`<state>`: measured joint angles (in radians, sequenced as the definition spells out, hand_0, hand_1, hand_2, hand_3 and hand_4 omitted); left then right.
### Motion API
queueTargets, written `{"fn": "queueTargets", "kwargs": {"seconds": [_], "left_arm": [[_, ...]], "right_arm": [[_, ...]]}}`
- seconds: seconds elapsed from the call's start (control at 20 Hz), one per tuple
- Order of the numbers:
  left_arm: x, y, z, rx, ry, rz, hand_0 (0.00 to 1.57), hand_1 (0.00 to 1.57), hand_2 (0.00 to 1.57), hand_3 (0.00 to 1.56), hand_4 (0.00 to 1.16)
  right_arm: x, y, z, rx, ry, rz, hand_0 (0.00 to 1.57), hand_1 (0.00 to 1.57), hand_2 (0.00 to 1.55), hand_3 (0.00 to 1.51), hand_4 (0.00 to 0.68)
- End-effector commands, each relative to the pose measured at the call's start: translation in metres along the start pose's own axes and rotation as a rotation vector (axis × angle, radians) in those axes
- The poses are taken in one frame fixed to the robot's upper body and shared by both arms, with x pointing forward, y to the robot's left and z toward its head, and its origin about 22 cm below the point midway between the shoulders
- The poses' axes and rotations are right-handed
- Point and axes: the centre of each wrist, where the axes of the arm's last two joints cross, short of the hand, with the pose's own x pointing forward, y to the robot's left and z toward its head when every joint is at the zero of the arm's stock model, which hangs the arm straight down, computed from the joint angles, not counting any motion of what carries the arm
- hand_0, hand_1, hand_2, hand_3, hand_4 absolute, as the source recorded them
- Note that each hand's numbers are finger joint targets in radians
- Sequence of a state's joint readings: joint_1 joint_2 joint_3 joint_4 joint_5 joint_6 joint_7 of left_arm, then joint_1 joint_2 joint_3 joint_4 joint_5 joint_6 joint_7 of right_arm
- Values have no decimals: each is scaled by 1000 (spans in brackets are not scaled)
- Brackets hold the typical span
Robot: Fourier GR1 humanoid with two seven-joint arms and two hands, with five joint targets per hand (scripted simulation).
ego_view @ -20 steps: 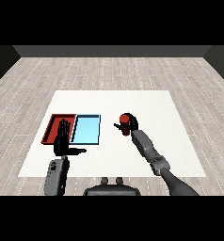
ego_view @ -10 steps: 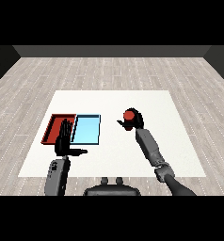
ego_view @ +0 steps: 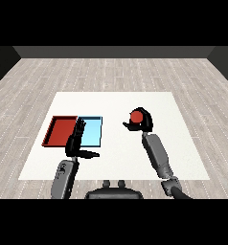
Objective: Pick the red can and put it in the red box
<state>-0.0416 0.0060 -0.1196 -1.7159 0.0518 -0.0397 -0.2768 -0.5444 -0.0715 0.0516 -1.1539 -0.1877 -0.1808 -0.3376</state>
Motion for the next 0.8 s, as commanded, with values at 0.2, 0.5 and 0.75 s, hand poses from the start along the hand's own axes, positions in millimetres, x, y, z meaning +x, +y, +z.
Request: {"fn": "queueTargets", "kwargs": {"seconds": [0.2, 0.5, 0.75], "left_arm": [[-5, -40, 8, -35, 62, -17, 0, 0, 0, 0, 0], [10, -58, -18, -65, 111, -22, 0, 0, 0, 0, 0], [-20, -67, -17, -66, 147, -11, 0, 0, 0, 0, 0]], "right_arm": [[26, 57, 46, -15, -32, -37, 1440, 1440, 1405, 1382, 628], [31, 69, 54, 13, -107, -25, 1435, 1435, 1423, 1401, 634], [47, 71, 58, 41, -104, -35, 1442, 1442, 1430, 1395, 616]]}}
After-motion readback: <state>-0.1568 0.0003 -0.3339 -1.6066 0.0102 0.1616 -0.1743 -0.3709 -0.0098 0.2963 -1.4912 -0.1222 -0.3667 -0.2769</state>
